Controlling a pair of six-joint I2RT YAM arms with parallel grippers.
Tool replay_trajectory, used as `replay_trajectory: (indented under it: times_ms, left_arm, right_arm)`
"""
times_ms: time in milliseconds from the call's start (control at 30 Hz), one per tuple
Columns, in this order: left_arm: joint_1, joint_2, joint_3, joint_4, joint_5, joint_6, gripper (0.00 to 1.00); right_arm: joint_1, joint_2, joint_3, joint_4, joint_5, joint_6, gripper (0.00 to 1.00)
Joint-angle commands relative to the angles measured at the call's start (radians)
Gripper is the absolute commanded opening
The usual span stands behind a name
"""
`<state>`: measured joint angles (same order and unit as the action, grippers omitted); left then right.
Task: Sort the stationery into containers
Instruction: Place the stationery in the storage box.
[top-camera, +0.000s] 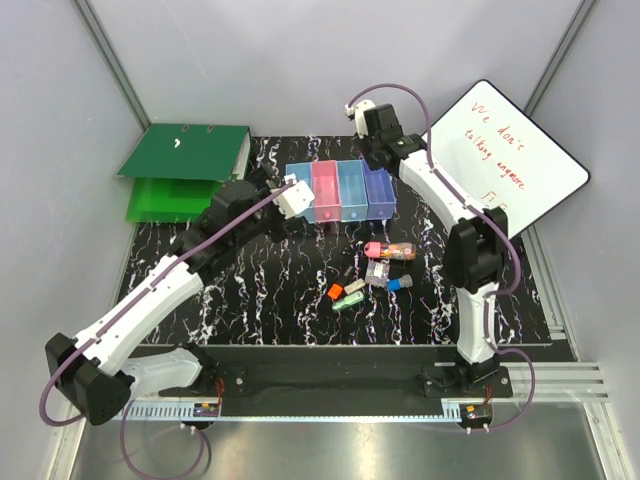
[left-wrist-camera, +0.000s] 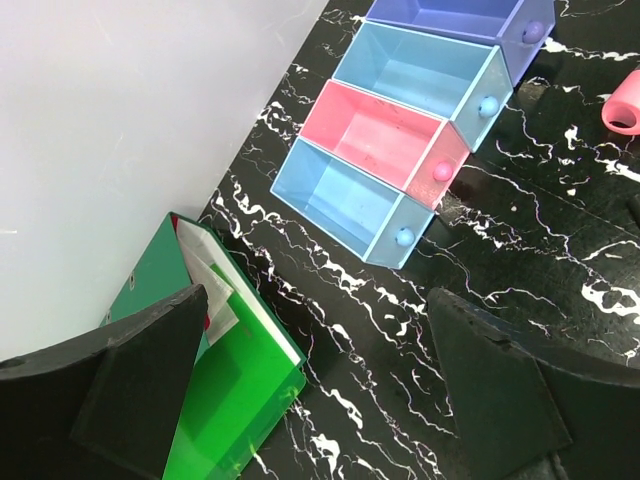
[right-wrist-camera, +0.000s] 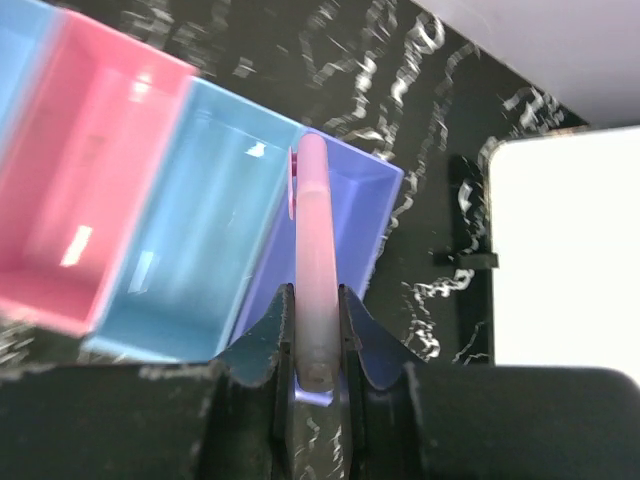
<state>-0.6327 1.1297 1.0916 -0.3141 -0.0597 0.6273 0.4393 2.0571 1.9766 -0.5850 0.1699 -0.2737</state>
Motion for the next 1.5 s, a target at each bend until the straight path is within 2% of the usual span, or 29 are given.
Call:
replay_trajectory:
  times_ms: [0,133,367,1000,1267,1467]
  left_arm:
    - [0.005,-0.061,-0.027,0.021,-0.031,0.012,0.99]
    - [0.01,-0.079,-0.048,0.021,-0.037,0.02,0.99]
    - [0.021,-0.068,-0.047,0.035,-0.031,0.022,0.99]
    - [0.037,-0.03,-0.035,0.061,-0.006,0.029,0.99]
    - [0.039,-0.025,-0.036,0.064,0.003,0.029,0.99]
    - [0.039,-0.031,-0.042,0.064,0.009,0.026,0.99]
  right_arm:
    - [-0.034,0.075,0.047,0.091,0.151,-0.018,0.0]
    - [-0.042,0.123,0.041,0.128,0.189,-0.039,0.0]
    - [-0.042,0.118,-0.019,0.186,0.16,-0.081,0.0]
    - [-0.027,0.133,-0.125,0.192,0.088,-0.073,0.0]
    - [-0.001,0.17,-0.099,0.192,0.068,-0.068,0.0]
    - [0.004,0.163,-0.125,0.192,0.065,-0.073,0.16]
